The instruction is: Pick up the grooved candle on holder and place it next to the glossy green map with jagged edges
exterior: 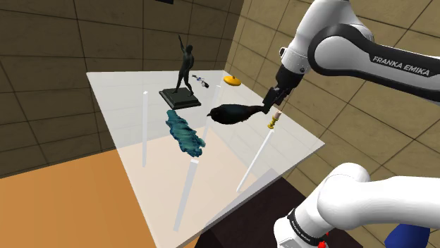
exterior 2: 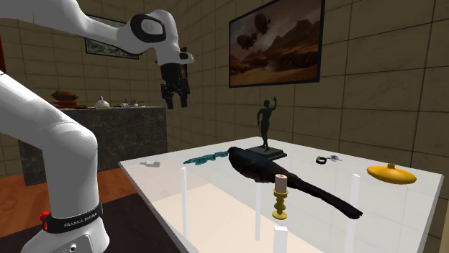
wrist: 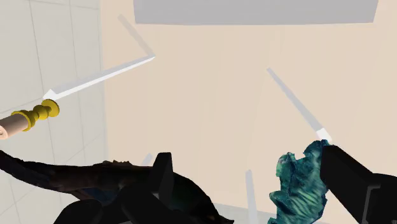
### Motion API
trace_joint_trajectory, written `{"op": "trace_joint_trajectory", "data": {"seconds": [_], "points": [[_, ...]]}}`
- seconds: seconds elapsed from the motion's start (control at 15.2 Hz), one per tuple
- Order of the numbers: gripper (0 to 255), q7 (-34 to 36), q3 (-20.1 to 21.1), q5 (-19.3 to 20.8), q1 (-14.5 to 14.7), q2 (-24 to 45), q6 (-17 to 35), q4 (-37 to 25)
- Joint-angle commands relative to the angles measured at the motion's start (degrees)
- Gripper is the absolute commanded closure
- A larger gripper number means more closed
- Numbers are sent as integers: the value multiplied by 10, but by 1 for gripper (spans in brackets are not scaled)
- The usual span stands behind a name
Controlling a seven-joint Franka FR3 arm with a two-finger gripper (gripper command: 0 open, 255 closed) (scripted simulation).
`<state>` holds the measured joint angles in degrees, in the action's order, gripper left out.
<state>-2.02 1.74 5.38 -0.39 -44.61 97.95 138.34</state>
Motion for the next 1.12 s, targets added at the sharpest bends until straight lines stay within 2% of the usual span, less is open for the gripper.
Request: {"op": "trace_joint_trajectory", "data": {"seconds": [0.0, 0.53, 1.06], "points": [[0, 0, 0, 0, 0, 0, 0, 0], [0, -109, -109, 56, -35, 15, 100, 56], [0, -222, -225, 91, -60, 92, 211, 60]]}}
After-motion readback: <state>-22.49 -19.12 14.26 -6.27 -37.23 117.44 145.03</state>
